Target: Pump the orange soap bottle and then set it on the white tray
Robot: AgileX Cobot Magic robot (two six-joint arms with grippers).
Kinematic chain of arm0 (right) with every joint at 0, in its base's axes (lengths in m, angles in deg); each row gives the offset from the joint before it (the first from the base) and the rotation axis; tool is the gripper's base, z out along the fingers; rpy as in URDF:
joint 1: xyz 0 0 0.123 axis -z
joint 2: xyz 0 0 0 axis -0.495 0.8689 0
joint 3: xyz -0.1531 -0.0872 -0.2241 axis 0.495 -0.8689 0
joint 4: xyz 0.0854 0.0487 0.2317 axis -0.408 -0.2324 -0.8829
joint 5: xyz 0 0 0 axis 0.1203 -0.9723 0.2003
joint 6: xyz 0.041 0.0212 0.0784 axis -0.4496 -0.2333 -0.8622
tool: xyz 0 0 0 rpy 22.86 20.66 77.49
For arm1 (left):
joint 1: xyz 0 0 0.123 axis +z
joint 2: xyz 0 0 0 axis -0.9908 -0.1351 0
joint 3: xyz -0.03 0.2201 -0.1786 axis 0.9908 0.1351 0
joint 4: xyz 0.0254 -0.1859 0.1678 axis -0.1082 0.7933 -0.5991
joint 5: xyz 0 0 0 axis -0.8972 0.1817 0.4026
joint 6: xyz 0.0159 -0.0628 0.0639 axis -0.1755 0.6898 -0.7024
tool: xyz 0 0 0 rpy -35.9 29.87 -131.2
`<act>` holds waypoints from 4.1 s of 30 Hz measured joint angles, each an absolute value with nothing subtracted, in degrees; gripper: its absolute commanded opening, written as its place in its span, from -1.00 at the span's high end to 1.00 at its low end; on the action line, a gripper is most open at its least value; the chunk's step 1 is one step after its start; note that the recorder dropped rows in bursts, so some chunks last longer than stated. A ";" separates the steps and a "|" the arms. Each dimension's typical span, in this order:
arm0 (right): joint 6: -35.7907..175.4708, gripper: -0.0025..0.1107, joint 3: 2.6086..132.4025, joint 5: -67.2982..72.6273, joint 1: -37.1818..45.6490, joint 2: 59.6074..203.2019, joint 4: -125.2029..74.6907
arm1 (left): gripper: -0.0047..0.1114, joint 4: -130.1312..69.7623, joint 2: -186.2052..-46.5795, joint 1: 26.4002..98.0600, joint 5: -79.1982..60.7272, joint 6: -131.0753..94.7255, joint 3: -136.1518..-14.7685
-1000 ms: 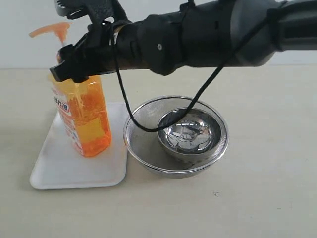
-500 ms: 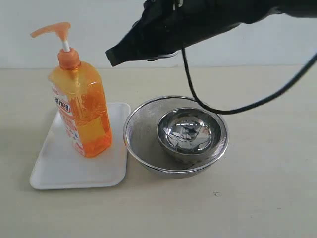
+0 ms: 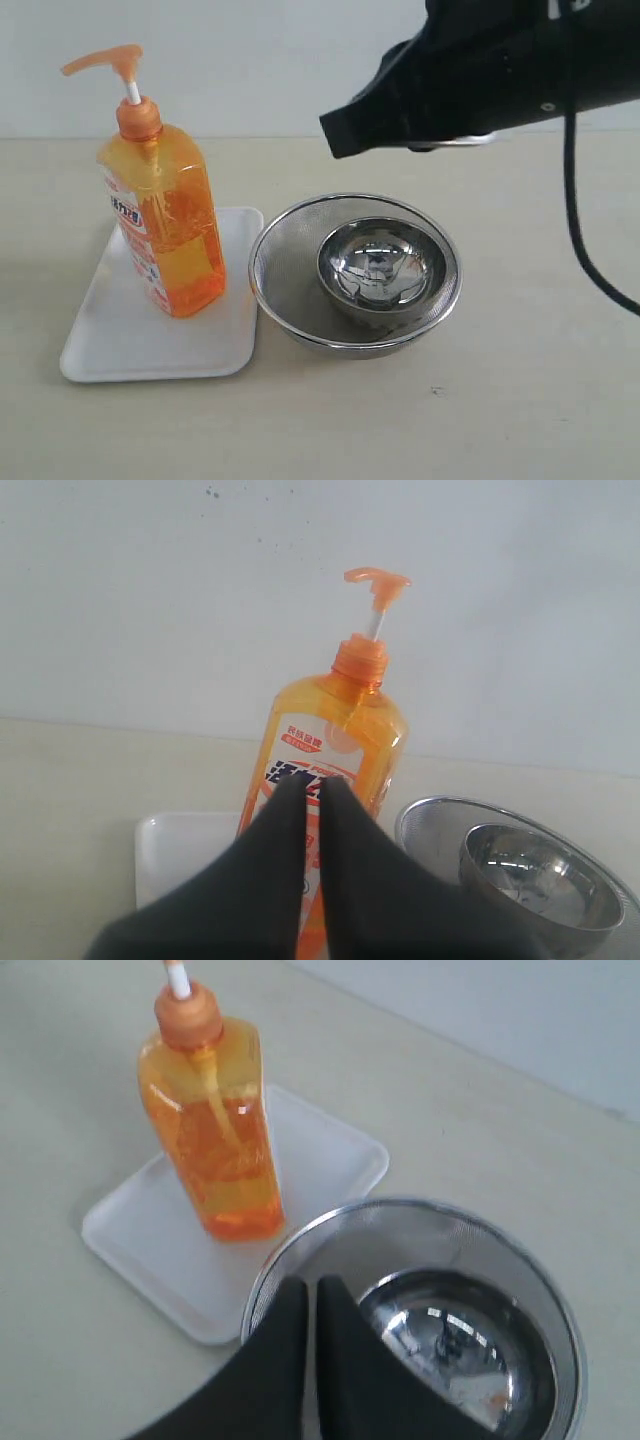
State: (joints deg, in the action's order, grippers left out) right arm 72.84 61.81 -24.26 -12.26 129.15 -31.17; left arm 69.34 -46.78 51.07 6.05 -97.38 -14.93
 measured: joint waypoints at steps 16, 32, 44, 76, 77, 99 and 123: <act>69.54 0.96 61.33 -32.28 -12.13 126.18 -31.17 | 0.84 69.34 -46.78 51.07 6.05 -97.38 -14.93; 69.14 0.96 25.62 -3.08 -1.01 90.73 -28.25 | 0.84 69.34 -46.78 51.07 6.05 -97.38 -14.93; 68.33 0.96 8.51 3.69 11.71 63.86 -28.25 | 0.84 69.34 -46.78 51.07 6.05 -97.38 -14.93; 71.90 0.96 2.64 -15.22 16.95 61.90 -27.64 | 0.84 69.34 -46.78 51.07 6.05 -97.38 -14.93; 71.78 0.96 2.61 -15.40 16.95 61.90 -27.64 | 0.84 69.34 -46.78 51.07 6.05 -97.38 -14.93; 69.78 0.96 2.62 -15.94 16.95 61.90 -27.64 | 0.84 69.34 -46.78 51.07 6.05 -97.38 -14.93; 69.69 0.96 2.62 -16.06 16.95 61.90 -27.64 | 0.84 69.70 -46.78 72.81 -9.99 -96.05 -14.93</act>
State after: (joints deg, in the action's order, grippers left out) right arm 69.69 2.62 -16.06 16.95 61.90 -27.64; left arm 69.70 -46.78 72.81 -9.99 -96.05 -14.93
